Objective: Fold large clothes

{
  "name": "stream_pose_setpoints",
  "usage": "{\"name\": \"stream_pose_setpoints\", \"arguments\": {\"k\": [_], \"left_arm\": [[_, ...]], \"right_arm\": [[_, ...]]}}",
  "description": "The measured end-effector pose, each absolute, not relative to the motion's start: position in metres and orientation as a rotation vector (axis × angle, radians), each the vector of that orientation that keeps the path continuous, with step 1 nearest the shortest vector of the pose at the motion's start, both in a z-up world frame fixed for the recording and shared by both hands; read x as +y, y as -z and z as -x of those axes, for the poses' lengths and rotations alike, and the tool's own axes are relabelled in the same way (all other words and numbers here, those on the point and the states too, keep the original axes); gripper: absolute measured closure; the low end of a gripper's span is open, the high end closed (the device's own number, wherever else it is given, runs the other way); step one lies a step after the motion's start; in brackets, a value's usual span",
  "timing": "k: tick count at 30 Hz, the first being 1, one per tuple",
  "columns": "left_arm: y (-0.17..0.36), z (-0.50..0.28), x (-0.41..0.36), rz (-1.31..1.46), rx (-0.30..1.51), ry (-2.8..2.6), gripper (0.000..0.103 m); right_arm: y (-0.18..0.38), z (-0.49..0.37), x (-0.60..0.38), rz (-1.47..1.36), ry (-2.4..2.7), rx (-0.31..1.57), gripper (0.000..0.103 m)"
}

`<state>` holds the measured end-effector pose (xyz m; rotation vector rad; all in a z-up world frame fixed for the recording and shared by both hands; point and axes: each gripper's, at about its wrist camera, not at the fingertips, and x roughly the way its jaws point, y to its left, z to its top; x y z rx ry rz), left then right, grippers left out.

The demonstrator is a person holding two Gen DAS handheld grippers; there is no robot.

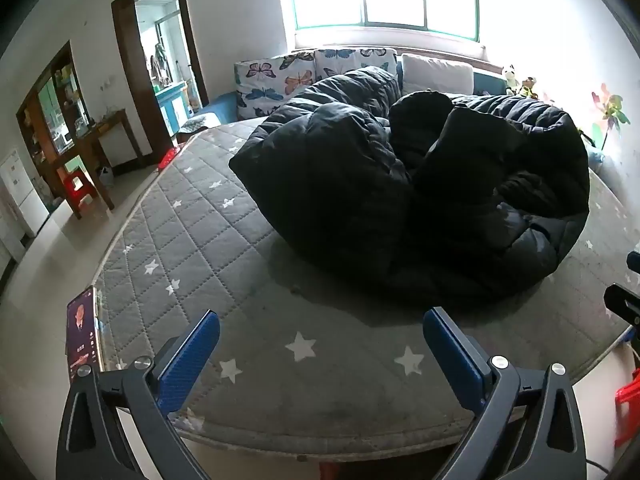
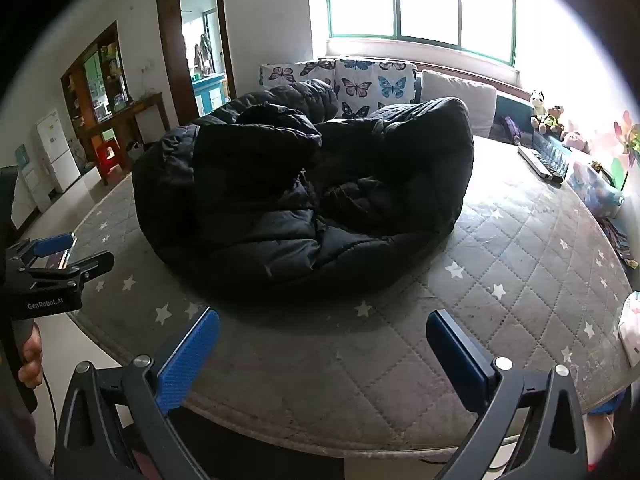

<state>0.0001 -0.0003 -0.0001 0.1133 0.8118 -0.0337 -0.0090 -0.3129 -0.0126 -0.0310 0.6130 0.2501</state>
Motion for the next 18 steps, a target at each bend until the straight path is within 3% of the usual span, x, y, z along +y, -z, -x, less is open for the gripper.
{"name": "stream_pose_setpoints", "arguments": {"k": [18], "left_arm": [[0.001, 0.006, -0.012, -0.135, 0.841, 0.104, 0.0]], "right_arm": [[0.011, 0.011, -0.317, 0.032, -0.236, 0.616, 0.0]]}}
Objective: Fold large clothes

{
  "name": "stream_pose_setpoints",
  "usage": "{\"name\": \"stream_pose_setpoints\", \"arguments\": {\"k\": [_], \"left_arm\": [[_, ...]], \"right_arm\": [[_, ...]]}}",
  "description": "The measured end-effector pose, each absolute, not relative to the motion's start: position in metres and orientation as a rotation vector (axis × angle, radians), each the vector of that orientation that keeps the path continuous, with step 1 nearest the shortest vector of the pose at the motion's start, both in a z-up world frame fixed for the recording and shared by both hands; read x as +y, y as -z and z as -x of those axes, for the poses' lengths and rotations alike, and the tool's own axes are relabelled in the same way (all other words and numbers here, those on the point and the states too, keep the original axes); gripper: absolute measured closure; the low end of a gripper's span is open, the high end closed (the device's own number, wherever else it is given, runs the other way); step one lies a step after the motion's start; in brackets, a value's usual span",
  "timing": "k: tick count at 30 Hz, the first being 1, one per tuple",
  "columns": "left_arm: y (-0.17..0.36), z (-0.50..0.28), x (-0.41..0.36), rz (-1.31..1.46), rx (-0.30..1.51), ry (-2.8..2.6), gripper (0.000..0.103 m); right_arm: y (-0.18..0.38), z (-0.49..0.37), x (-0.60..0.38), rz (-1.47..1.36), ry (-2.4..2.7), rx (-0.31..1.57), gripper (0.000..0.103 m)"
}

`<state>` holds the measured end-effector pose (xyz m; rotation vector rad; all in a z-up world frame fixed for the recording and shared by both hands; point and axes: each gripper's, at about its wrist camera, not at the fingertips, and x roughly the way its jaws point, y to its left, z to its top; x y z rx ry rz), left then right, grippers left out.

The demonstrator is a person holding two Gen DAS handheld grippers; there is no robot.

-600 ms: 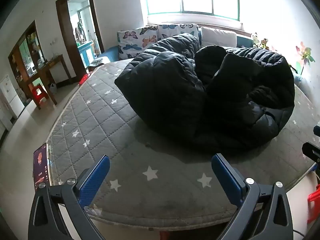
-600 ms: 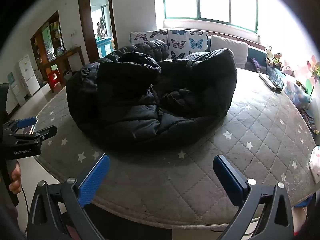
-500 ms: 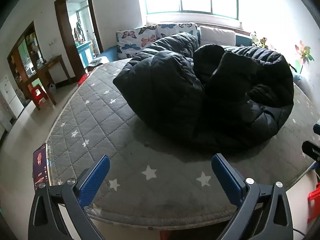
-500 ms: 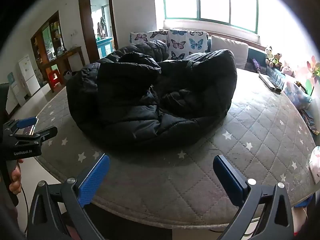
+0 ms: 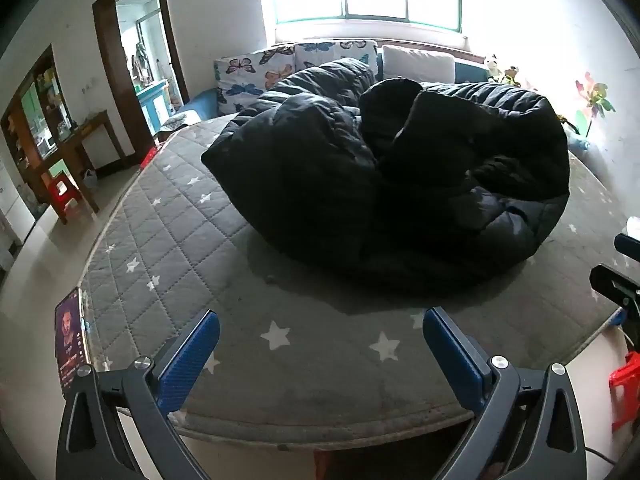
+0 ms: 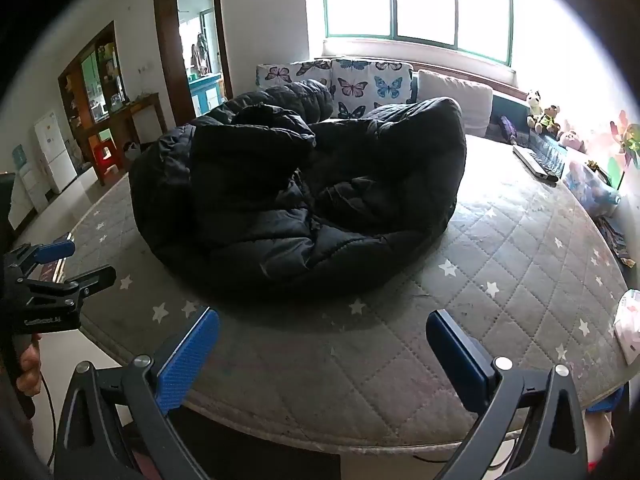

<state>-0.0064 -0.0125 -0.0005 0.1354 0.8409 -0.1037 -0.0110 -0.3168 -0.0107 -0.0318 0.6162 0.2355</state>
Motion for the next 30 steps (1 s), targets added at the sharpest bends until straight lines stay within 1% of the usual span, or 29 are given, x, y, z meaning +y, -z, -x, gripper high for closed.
{"name": "stream_pose_setpoints", "arguments": {"k": [30], "left_arm": [[0.0101, -0.0014, -0.0207, -0.144, 0.869, 0.133, 0.0]], "right_arm": [[0.0148, 0.008, -0.3106, 0.057, -0.238, 0.618, 0.0]]}}
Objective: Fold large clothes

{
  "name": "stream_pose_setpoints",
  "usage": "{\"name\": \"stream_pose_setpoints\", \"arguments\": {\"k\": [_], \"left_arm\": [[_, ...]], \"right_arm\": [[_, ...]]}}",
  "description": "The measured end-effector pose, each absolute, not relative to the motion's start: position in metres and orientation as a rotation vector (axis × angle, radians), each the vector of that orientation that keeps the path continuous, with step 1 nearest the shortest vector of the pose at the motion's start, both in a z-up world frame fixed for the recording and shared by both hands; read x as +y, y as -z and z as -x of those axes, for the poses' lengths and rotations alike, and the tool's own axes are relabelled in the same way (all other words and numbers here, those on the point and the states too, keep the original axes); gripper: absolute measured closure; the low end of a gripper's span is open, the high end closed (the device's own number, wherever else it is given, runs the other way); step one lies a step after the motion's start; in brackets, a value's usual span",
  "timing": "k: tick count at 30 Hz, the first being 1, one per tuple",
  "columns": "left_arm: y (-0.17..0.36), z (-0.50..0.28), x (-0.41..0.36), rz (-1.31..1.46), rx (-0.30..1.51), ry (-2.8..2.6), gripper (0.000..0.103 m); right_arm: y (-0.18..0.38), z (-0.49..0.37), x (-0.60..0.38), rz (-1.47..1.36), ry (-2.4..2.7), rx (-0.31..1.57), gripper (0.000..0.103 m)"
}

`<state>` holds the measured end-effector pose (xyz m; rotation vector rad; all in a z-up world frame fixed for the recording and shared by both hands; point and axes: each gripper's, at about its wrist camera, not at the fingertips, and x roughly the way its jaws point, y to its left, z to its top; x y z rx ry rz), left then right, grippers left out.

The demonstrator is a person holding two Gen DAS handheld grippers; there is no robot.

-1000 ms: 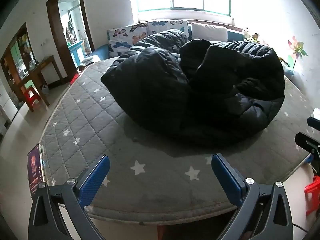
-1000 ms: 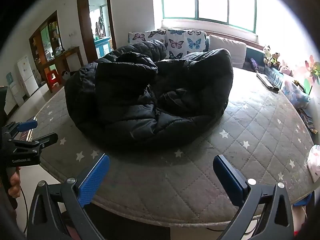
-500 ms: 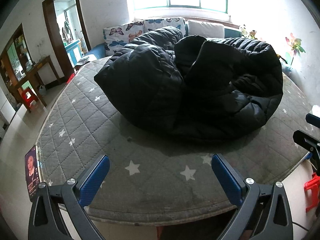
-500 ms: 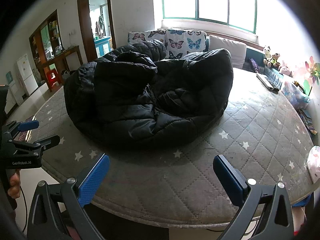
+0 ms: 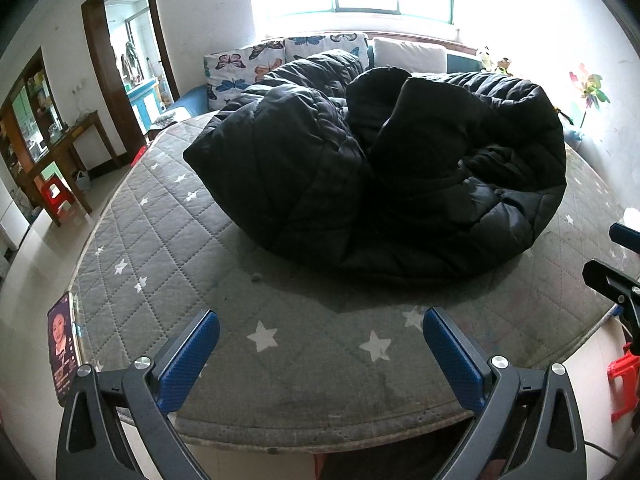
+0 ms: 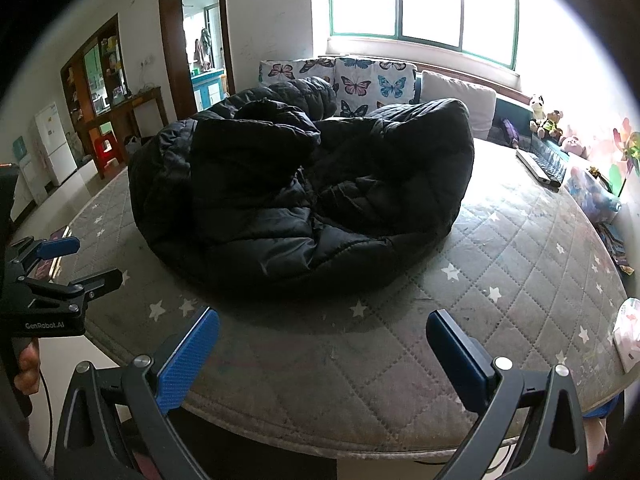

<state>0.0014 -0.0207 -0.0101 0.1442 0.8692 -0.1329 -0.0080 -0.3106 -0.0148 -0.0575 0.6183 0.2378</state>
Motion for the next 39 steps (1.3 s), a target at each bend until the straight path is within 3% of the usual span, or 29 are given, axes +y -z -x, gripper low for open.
{"name": "stream_pose_setpoints", "arguments": {"k": [39], "left_arm": [[0.013, -0.026, -0.017, -0.155, 0.892, 0.132, 0.0]], "right_arm": [[0.011, -0.007, -0.307, 0.083, -0.246, 0.623, 0.0]]}}
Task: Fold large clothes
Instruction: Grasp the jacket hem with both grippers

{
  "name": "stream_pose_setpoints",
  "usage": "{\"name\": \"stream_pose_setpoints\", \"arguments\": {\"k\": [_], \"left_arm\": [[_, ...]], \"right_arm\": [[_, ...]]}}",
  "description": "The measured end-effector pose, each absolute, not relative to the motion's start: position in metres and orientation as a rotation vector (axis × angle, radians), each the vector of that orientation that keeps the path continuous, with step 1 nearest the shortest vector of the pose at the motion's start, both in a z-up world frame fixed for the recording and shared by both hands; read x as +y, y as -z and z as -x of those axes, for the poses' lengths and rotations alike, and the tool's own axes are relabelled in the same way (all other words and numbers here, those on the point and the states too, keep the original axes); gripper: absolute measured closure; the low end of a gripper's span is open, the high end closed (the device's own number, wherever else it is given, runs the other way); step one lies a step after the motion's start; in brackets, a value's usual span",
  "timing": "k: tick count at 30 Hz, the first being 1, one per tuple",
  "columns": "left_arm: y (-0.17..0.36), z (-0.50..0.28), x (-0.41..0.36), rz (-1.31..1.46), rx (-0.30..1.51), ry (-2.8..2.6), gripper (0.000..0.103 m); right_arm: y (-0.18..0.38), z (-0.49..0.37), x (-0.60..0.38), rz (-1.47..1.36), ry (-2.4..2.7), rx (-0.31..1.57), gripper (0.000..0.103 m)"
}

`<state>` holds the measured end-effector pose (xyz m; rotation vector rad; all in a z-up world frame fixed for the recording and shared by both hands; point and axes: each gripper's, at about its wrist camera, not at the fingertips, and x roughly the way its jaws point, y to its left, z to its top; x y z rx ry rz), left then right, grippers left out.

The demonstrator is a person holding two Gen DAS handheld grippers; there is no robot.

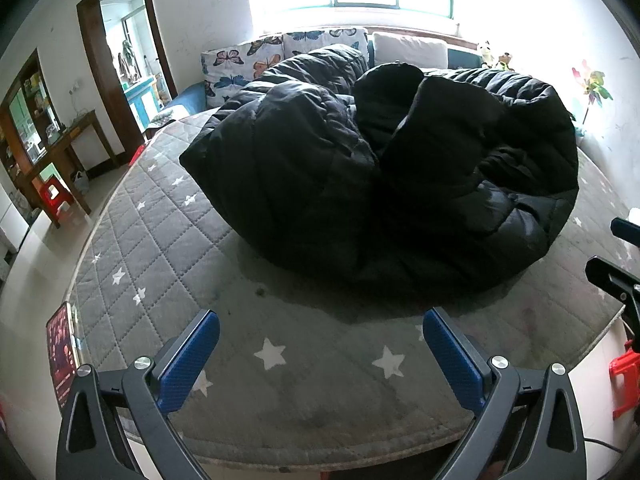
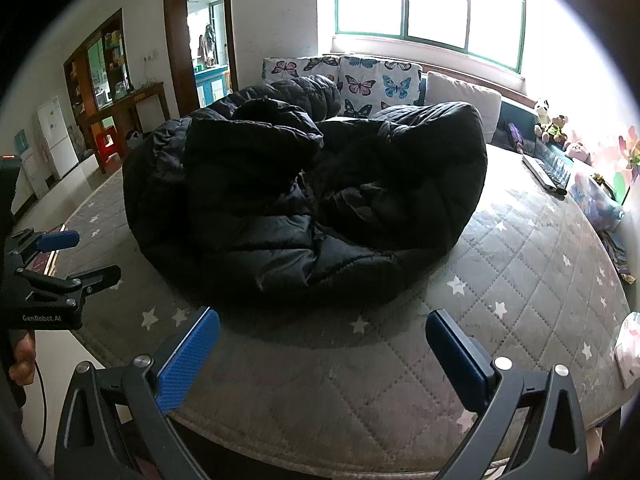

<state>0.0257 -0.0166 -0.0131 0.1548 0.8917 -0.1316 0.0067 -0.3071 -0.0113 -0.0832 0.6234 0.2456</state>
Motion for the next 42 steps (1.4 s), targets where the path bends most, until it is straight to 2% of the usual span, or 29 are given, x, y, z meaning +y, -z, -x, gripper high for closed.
{"name": "stream_pose_setpoints", "arguments": {"k": [18, 24, 27, 29, 30, 33, 35, 36, 37, 38, 39, 42], "left_arm": [[-0.031, -0.085, -0.002, -0.172, 0.809, 0.219, 0.0], [-0.056, -0.13, 0.003, -0.163, 0.777, 0.265, 0.001], [-0.058, -0.158, 0.004, -0.148, 0.796, 0.31, 0.002], [-0.054, -0.179, 0.003, -0.149, 0.83, 0.332, 0.008], [-0.049, -0.189, 0.002, -0.146, 0.855, 0.351, 0.014], [-0.037, -0.207, 0.001, -0.161, 0.885, 0.36, 0.024], [-0.032, -0.209, 0.0, -0.188, 0.874, 0.371, 0.038], [-0.031, -0.208, 0.0, -0.198, 0.867, 0.376, 0.046], [-0.03, -0.207, -0.002, -0.209, 0.862, 0.378, 0.049], [-0.03, -0.205, -0.002, -0.216, 0.856, 0.381, 0.055], [-0.03, -0.203, -0.003, -0.222, 0.851, 0.384, 0.059], [-0.031, -0.193, -0.001, -0.21, 0.84, 0.396, 0.069]], "right_arm": [[-0.028, -0.047, -0.304, 0.143, -0.358, 0.576, 0.0], [-0.05, -0.087, -0.292, 0.177, -0.395, 0.562, 0.013], [-0.059, -0.115, -0.282, 0.191, -0.403, 0.569, 0.016], [-0.061, -0.131, -0.277, 0.188, -0.424, 0.585, 0.019], [-0.061, -0.143, -0.271, 0.193, -0.432, 0.601, 0.02], [-0.052, -0.167, -0.26, 0.206, -0.461, 0.65, 0.03], [-0.044, -0.176, -0.254, 0.212, -0.473, 0.682, 0.042], [-0.036, -0.182, -0.25, 0.211, -0.474, 0.708, 0.052], [-0.034, -0.184, -0.251, 0.207, -0.473, 0.719, 0.06], [-0.031, -0.187, -0.252, 0.198, -0.467, 0.735, 0.076], [-0.026, -0.186, -0.253, 0.185, -0.469, 0.751, 0.082], [-0.032, -0.169, -0.26, 0.195, -0.446, 0.72, 0.09]]}}
